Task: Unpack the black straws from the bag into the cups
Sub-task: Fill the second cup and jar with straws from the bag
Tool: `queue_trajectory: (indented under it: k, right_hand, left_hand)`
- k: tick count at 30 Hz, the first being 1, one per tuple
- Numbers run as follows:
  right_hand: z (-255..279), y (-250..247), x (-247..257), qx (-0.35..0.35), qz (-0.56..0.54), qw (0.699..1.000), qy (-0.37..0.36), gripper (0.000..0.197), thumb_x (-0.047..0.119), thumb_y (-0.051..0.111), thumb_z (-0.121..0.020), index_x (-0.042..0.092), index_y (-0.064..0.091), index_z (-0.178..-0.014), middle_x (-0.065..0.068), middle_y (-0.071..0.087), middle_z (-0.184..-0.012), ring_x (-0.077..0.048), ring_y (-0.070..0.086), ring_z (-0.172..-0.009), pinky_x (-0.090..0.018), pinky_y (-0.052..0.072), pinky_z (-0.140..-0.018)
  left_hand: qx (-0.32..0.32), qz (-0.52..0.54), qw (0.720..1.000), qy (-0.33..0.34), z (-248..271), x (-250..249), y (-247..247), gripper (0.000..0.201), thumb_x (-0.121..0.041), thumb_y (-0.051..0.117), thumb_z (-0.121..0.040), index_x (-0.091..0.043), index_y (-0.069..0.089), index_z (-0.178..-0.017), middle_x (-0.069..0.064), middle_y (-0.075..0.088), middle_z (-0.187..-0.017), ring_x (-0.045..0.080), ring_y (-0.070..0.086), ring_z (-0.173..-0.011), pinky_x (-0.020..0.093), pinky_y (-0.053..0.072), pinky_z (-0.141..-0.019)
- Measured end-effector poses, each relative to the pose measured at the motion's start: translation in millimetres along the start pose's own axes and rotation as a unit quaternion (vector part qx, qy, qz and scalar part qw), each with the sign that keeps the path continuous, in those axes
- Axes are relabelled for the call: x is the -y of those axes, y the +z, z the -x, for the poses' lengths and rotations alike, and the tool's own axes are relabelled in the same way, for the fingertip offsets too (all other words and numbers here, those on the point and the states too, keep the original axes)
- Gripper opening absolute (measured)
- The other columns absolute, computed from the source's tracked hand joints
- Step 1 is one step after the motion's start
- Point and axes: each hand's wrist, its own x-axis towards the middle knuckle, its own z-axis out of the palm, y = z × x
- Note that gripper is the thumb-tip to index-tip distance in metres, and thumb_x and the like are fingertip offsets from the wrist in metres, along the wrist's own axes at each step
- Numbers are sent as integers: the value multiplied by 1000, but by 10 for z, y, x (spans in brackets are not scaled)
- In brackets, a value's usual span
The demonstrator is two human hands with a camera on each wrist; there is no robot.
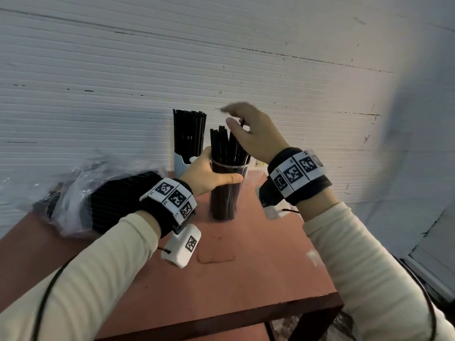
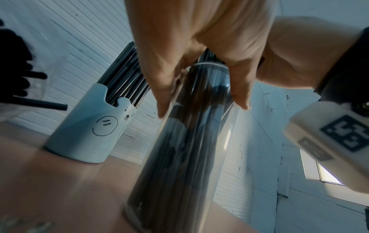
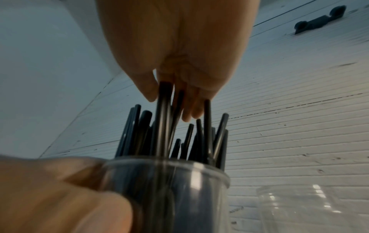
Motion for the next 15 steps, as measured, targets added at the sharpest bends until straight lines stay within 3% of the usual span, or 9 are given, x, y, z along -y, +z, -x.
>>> queue_trajectory:
  k: [2, 3, 6, 8, 12, 15]
  right_hand:
    - [26, 28, -12, 72, 28, 996, 39, 37, 30, 37, -104, 7, 62, -118, -6, 65, -117, -19, 56, -116, -24, 41, -94]
    - [43, 41, -14, 95, 29, 994, 48, 42, 33, 33, -104, 6, 62, -118, -8, 65, -118, -21, 53, -122, -23, 39, -95]
    - [97, 54, -19, 74, 37, 996, 11, 44, 34, 34, -104, 16, 43, -144, -1, 42, -150, -12, 30, -142, -22, 22, -113]
    - [134, 66, -30, 83, 75, 994, -20, 45, 33, 34, -104, 20, 36, -148, 2, 36, -154, -12, 28, -143, -29, 17, -118]
    - [147, 67, -23, 108, 111, 988, -11, 41, 34, 30, -105, 20, 48, -139, 2, 53, -141, -16, 46, -131, -36, 27, -115]
    - [138, 27, 21, 78, 71, 994, -4, 41, 35, 34, -104, 18, 50, -138, 1, 53, -140, -14, 46, -130, -25, 32, -108]
  left_hand:
    - [0, 6, 1000, -5, 11, -7, 7, 81, -28, 86, -68, -18, 43, -135, -7, 58, -120, 8, 54, -111, 19, 38, -90]
    - [1, 11, 1000, -7, 13, -9, 11, 81, -26, 86, -68, -17, 42, -136, -7, 58, -119, 7, 54, -110, 14, 38, -86]
    - [4, 24, 1000, -9, 27, -36, 20, 79, -22, 84, -71, -16, 39, -136, -9, 55, -117, 3, 52, -105, 5, 37, -73]
    - [6, 32, 999, -12, 24, -48, 25, 82, -21, 84, -71, -15, 37, -138, -9, 55, -116, 4, 53, -106, 5, 37, -74]
    - [14, 41, 999, -22, 1, -59, 36, 85, -19, 85, -70, -14, 35, -139, -10, 56, -113, 0, 53, -101, 9, 38, -77]
    - [36, 52, 998, -20, -6, -57, -12, 93, -14, 85, -69, -13, 30, -145, -3, 54, -129, 6, 51, -114, 15, 39, -90]
